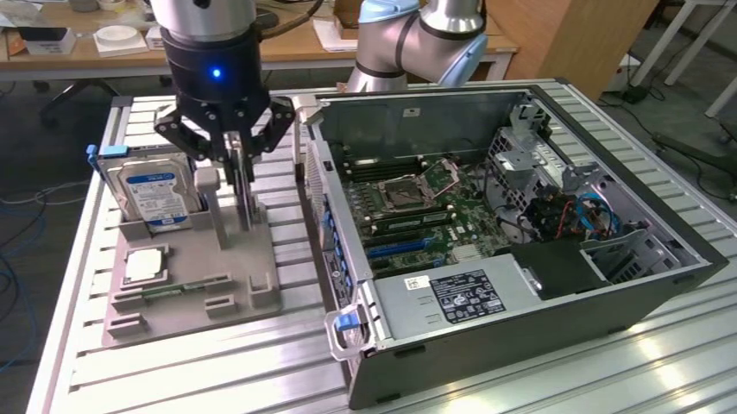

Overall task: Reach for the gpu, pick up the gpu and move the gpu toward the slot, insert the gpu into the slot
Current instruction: 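Pick up the gpu and move the gpu toward the slot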

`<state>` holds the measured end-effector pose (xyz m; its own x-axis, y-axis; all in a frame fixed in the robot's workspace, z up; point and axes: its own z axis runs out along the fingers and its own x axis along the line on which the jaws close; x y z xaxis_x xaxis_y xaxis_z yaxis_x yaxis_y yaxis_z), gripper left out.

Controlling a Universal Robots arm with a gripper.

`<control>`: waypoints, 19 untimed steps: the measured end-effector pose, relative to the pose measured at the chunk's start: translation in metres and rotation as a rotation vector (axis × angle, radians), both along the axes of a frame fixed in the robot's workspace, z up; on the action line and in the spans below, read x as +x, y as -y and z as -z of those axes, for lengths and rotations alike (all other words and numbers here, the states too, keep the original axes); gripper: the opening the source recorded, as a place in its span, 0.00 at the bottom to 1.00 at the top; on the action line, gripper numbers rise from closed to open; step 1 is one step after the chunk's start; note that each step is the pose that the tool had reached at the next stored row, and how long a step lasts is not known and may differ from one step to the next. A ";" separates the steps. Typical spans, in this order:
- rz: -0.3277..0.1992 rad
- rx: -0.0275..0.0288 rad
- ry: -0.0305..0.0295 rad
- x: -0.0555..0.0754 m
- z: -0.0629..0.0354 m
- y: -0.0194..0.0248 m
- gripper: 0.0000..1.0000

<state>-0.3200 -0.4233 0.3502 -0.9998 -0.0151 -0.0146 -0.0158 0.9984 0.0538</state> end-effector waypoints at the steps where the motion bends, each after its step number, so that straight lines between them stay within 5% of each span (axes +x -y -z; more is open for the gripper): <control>1: 0.000 0.0000 0.0000 0.000 -0.0023 0.0000 0.27; 19: 0.000 -0.0016 0.0000 0.000 -0.0453 0.0000 0.27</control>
<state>-0.3199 -0.4233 0.3955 -0.9998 -0.0153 -0.0146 -0.0160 0.9985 0.0522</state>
